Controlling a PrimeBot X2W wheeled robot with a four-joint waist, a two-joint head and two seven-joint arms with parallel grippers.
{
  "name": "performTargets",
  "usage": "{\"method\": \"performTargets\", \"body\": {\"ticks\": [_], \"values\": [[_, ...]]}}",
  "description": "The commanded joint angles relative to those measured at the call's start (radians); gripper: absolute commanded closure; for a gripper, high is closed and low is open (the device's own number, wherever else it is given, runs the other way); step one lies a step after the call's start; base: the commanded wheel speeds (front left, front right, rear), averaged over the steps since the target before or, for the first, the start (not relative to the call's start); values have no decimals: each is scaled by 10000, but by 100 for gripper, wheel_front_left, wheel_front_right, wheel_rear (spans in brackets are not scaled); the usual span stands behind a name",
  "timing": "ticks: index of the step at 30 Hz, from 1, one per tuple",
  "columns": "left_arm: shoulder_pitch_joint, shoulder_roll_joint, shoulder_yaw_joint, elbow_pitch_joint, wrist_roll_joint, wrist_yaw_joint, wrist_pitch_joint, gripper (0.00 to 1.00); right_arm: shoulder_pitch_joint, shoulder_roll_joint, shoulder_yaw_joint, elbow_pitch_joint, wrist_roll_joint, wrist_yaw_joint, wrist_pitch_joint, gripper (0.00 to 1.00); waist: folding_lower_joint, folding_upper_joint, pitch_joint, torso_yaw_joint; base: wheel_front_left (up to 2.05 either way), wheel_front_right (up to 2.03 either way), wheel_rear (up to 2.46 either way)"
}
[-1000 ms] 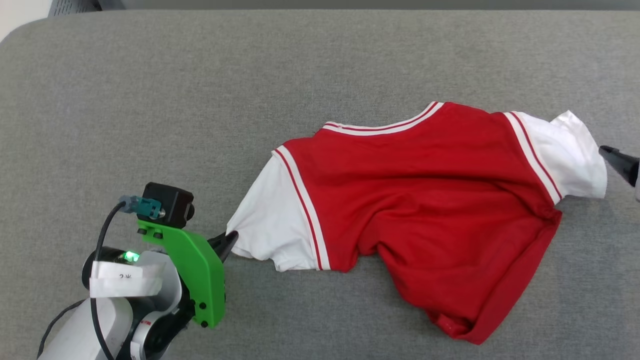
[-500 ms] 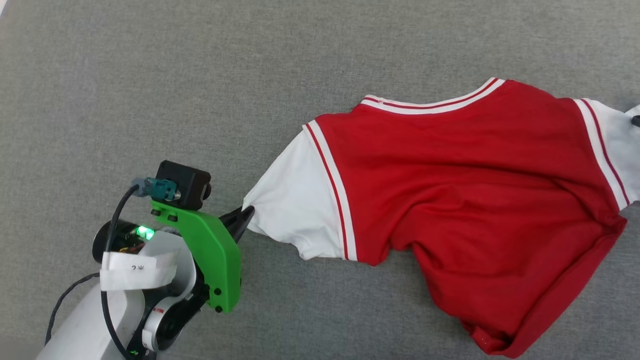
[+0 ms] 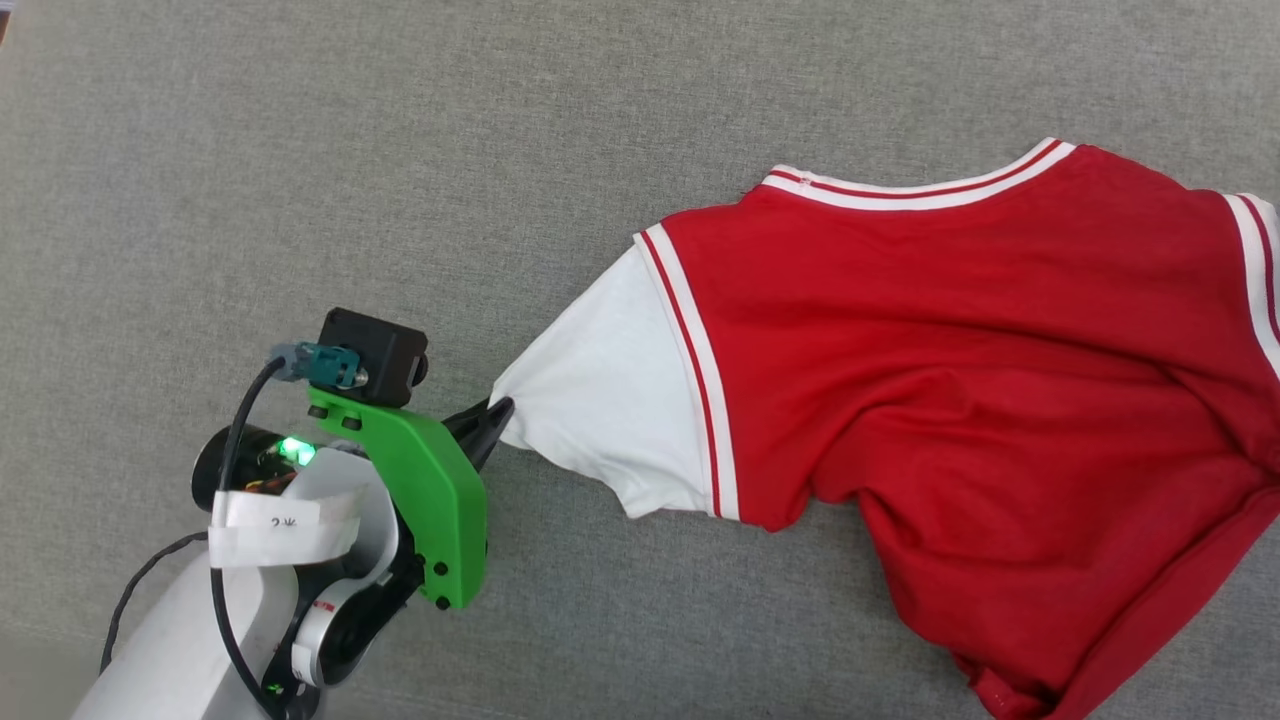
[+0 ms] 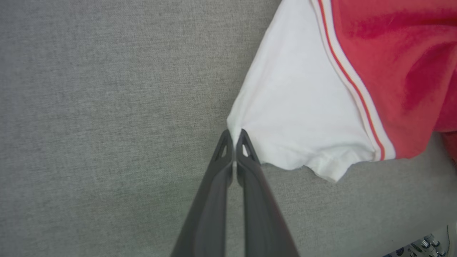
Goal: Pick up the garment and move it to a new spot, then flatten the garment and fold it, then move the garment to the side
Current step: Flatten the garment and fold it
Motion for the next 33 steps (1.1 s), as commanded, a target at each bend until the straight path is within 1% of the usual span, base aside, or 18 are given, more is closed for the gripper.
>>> {"method": "performTargets", "body": {"ticks": [1,5,9,11,16,19,23,28,33], "values": [[-216,-49,42,63,23,-40,-89,100,657,330,308,361,232,-4,93,100,0,0,-57,-33,0,0,0],[-212,-23,134,277,2,-50,-233,100,728,214,351,362,407,-4,-496,100,0,0,-326,-147,0,0,0],[-170,15,199,505,-66,-85,-321,100,684,125,359,229,518,-4,-1622,100,0,0,-795,-317,0,0,0],[-116,42,263,602,-93,-69,-388,100,675,117,348,170,647,-4,-2132,100,0,0,-1112,-447,0,0,0],[33,138,455,823,-114,-62,-679,100,779,-253,377,105,752,-4,-3342,100,0,0,-2019,-722,0,0,0],[93,206,601,932,-61,-46,-937,100,863,-318,253,91,918,-4,-3893,100,0,0,-2531,-878,0,0,0],[111,245,788,1005,52,-66,-1422,100,1031,-457,168,-157,988,-4,-4739,100,0,0,-3161,-1044,0,0,0],[58,132,1215,1016,37,-68,-2284,100,1338,-815,546,-732,1092,-4,-6504,100,0,0,-3801,-1241,0,0,0],[-94,195,1665,941,215,-29,-3087,100,1345,-938,592,-954,1311,-4,-7710,100,0,0,-4177,-1424,0,0,0]]}}
